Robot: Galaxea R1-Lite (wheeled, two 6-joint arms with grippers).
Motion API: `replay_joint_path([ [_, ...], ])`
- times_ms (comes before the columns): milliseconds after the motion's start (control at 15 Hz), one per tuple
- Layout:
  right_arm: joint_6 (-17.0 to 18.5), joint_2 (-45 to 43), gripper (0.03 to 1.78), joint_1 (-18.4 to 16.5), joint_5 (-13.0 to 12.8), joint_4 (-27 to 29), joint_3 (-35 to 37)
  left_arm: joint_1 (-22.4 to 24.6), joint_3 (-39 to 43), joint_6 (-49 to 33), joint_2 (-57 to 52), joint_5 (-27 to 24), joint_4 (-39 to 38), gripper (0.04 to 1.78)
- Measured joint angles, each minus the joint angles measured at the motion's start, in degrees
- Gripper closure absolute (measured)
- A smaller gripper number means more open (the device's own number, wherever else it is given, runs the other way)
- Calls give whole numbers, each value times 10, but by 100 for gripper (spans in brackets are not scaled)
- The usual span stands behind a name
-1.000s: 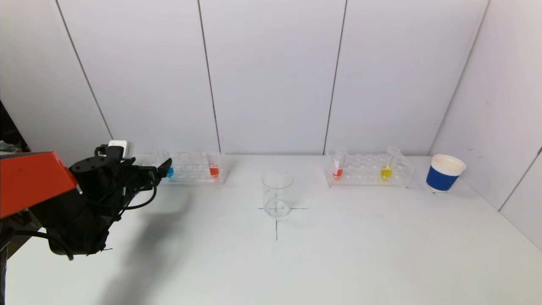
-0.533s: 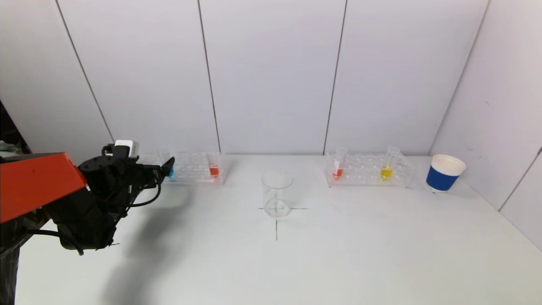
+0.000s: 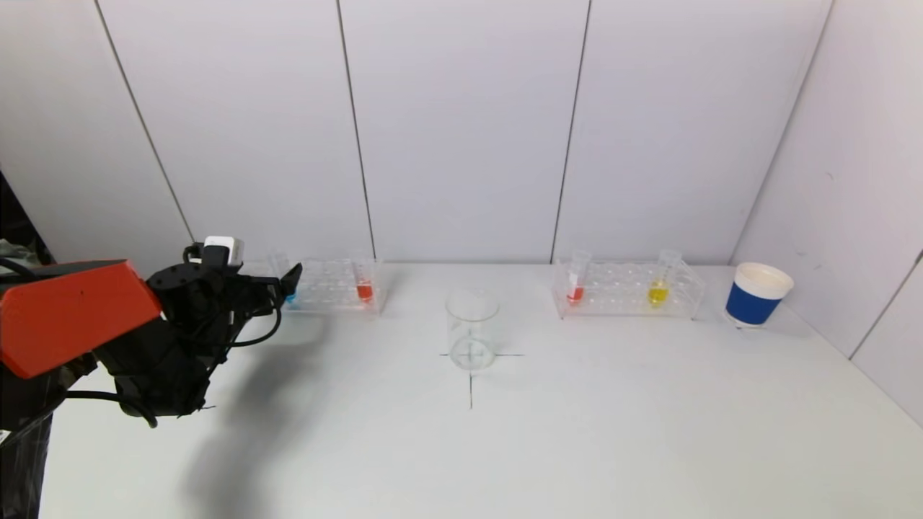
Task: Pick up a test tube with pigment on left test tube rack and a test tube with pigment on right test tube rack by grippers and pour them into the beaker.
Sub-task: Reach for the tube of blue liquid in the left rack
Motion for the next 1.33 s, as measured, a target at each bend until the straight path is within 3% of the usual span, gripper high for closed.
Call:
replay_joint_path([
  [1333, 0, 0, 4, 0, 0, 0, 0, -14, -45, 10, 25, 19, 1, 6],
])
